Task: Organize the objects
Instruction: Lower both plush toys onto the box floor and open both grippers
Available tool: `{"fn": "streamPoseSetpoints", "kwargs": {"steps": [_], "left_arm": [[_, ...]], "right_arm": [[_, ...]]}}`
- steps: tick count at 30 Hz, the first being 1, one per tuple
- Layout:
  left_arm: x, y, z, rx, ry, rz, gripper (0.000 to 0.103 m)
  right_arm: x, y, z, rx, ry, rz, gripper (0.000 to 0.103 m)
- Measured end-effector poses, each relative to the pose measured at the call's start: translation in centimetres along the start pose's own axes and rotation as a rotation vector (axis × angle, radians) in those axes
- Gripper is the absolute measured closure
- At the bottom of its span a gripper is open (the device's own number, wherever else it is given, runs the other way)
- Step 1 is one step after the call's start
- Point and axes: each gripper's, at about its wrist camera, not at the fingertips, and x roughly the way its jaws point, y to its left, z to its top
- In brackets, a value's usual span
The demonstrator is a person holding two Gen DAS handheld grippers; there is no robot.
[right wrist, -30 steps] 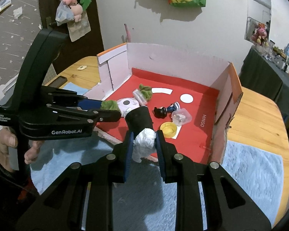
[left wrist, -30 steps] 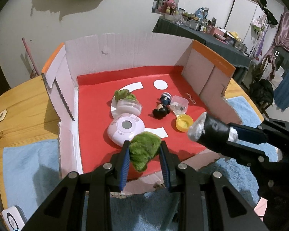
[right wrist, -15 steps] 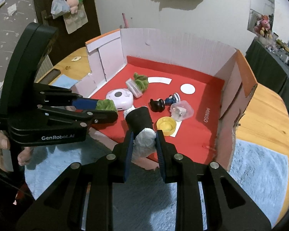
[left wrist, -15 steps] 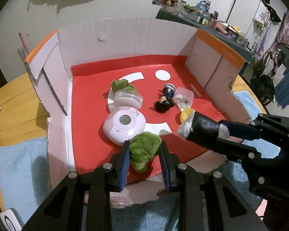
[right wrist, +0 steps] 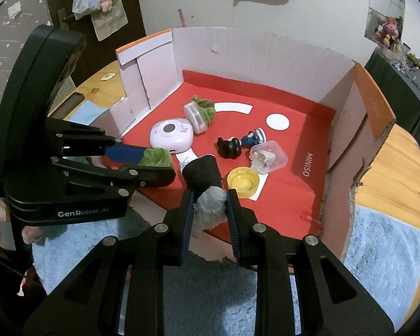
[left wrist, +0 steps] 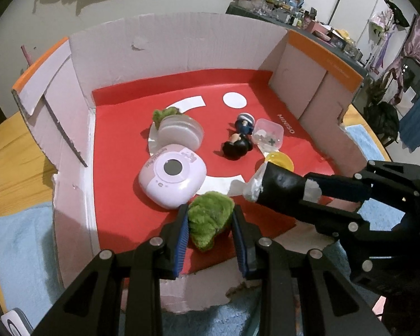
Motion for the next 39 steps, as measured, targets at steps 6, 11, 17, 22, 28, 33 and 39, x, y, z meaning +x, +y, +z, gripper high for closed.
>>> {"fn": "streamPoseSetpoints", "kwargs": {"steps": [6,11,17,22,28,33,39], "left_arm": [[0.2,0.5,0.6,-0.014,0.003,0.009,0.072],[0.5,1.0,0.9,-0.031,0.001,0.016,0.072],[0.7,1.8,1.3,-0.052,-0.005,0.021,0.072],[0.9,2.1,1.4,-0.062,-0.014,0.032,0.072],[1.0,2.1,1.4,-0.065,-0.022,0.03,0.072],[1.1,2.2,1.5,-0.069,-0.025,0.024,0.072],[1.0,2.2,1.5,-0.07,-0.026,0.027,0.072]], "right_arm": [[0.5,-0.3,0.3,0.005,0.011,-0.012,0.081],[1.0,-1.0,0.5,0.027,0.03,-0.033,0.081],[1.4,-1.5,0.5,0.046,0.036,-0.05,0.081],[1.6,-1.9,0.7,0.059,0.028,-0.083,0.081],[2.0,-2.5,0.7,0.076,0.027,-0.094,0.081],[2.0,-2.6,0.8,0.081,0.026,-0.088,0.081],[2.0,-2.7,0.7,0.087,0.025,-0.081,0.08]]}}
